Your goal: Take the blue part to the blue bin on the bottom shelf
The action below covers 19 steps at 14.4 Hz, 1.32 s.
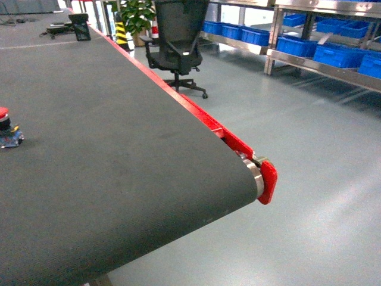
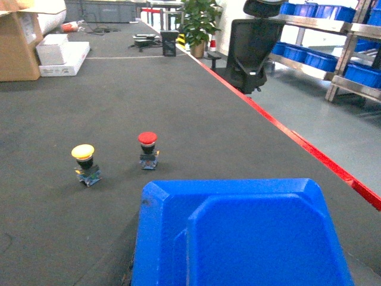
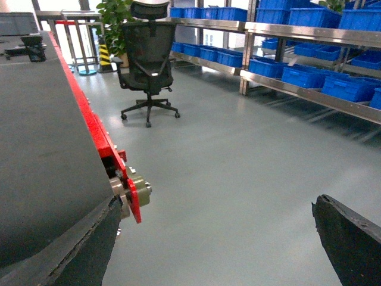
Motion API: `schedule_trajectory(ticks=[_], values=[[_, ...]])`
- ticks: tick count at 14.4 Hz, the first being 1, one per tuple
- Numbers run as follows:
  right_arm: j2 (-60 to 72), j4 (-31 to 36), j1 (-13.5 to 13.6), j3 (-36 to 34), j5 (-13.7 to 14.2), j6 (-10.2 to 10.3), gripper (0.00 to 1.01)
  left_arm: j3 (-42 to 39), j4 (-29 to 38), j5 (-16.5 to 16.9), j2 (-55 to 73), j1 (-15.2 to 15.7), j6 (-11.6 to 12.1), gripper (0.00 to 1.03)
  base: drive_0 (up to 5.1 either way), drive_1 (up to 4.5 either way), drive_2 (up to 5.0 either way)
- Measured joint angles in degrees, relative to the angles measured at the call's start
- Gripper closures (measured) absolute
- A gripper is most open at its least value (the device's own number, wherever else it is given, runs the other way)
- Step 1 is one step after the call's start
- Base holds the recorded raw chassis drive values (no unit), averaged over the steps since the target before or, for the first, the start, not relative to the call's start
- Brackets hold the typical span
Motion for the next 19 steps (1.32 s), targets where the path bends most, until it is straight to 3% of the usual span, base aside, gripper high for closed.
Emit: schedule_trajectory(ticks=[12,19], values=[[0.0,0.0,0.0,0.0,0.0,0.0,0.03,0.0,0.0,0.0,0.0,0.0,0.0,0.60,0.0,0.00,0.0],[0.0,0.0,0.0,0.0,0.0,0.0,0.03,0.0,0.0,0.0,0.0,0.0,0.0,0.60,-1.5,-1.54,-1.5]])
